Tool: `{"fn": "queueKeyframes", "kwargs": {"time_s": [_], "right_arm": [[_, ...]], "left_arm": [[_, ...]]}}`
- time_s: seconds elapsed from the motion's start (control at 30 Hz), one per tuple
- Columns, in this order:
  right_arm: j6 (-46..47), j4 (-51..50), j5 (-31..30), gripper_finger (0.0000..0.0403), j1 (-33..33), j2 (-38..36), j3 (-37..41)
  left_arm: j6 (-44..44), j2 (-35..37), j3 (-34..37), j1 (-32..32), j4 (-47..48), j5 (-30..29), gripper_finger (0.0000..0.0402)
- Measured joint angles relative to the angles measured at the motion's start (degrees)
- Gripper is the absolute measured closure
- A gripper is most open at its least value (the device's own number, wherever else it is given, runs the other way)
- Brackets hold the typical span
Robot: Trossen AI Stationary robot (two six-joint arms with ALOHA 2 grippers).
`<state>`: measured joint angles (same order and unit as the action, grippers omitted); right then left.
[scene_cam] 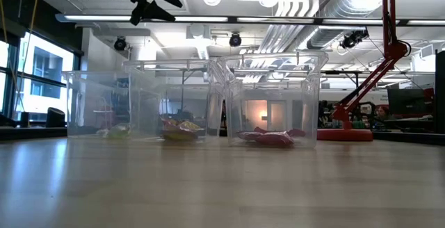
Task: Sort candy
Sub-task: Put the blue gummy into the left transparent bin
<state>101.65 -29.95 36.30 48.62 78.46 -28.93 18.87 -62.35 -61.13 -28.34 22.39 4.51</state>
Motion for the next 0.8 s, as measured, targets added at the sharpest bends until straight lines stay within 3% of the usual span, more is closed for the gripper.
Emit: {"fn": "queueKeyframes", "kwargs": {"time_s": [0.2, 0.47, 0.6, 0.8], "right_arm": [[2.04, 3.59, -4.8, 0.0327, -0.35, 0.06, 0.74], [1.88, 5.57, -25.08, 0.033, -6.41, -0.12, -2.06], [-1.88, 0.6, -31.36, 0.033, -10.35, 0.03, -4.47], [-11.18, -13.06, -33.09, 0.033, -14.04, 0.13, -12.31]], "left_arm": [[-0.02, 0.0, 0.01, 0.0, 0.08, 0.0, 0.019], [-0.04, 0.0, 0.01, -0.02, 0.31, 0.02, 0.019], [-0.02, 0.0, 0.01, -0.02, 0.31, 0.02, 0.019], [-0.02, 0.0, 0.01, -0.02, 0.31, 0.02, 0.019]]}}
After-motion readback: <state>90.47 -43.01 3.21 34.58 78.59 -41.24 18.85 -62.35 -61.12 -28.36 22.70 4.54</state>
